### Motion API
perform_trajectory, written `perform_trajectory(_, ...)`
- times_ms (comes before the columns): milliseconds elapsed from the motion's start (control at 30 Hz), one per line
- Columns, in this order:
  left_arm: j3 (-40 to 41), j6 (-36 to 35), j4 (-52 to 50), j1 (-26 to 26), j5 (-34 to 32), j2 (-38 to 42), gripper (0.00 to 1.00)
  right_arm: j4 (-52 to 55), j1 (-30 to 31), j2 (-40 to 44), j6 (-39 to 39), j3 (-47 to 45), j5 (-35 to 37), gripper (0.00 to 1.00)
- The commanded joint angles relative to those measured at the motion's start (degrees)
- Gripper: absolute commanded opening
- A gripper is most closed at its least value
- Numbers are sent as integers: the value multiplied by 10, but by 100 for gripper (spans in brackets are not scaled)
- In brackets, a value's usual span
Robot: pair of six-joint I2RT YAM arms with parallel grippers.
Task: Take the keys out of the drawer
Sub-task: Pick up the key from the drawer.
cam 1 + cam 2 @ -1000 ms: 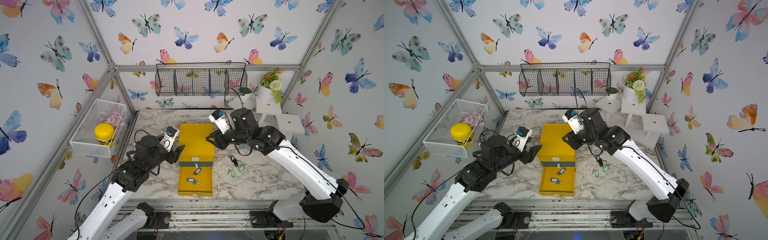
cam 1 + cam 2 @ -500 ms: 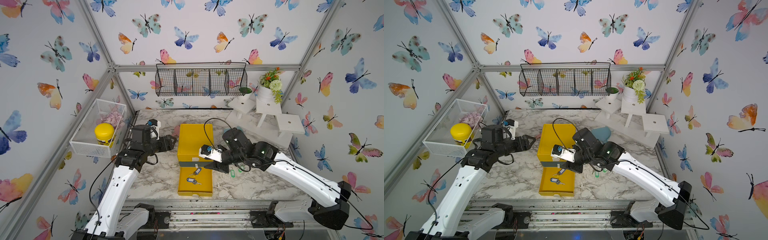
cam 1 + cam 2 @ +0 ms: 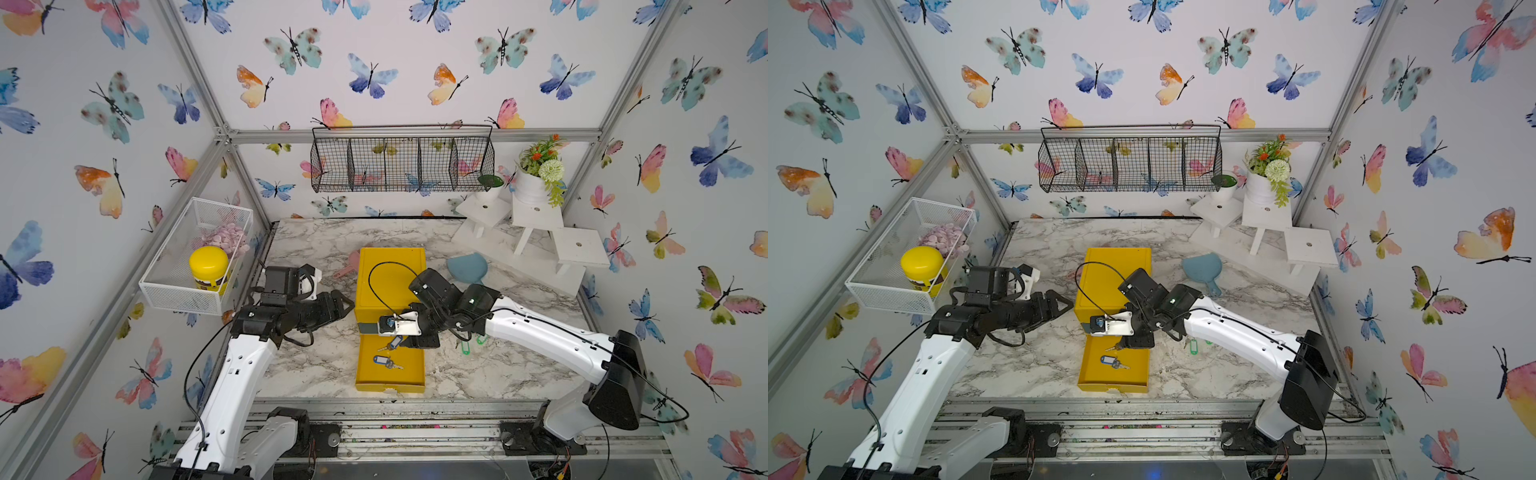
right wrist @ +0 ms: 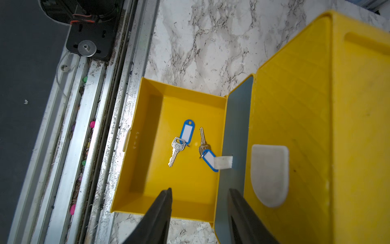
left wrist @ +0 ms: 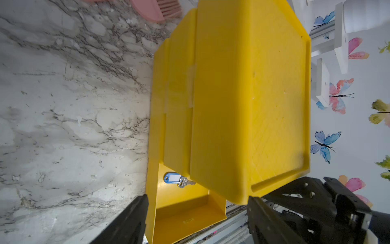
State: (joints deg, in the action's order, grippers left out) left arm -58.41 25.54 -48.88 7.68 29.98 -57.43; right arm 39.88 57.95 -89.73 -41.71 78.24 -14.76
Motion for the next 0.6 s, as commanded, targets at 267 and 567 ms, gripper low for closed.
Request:
perform_trajectory(267, 31, 4, -63, -30, 54, 6, 79, -50, 2, -43, -17, -32, -24, 46)
perform_trajectory(567, 62, -5, -67, -31, 47, 6, 78, -66, 2, -45, -39, -54, -18, 38)
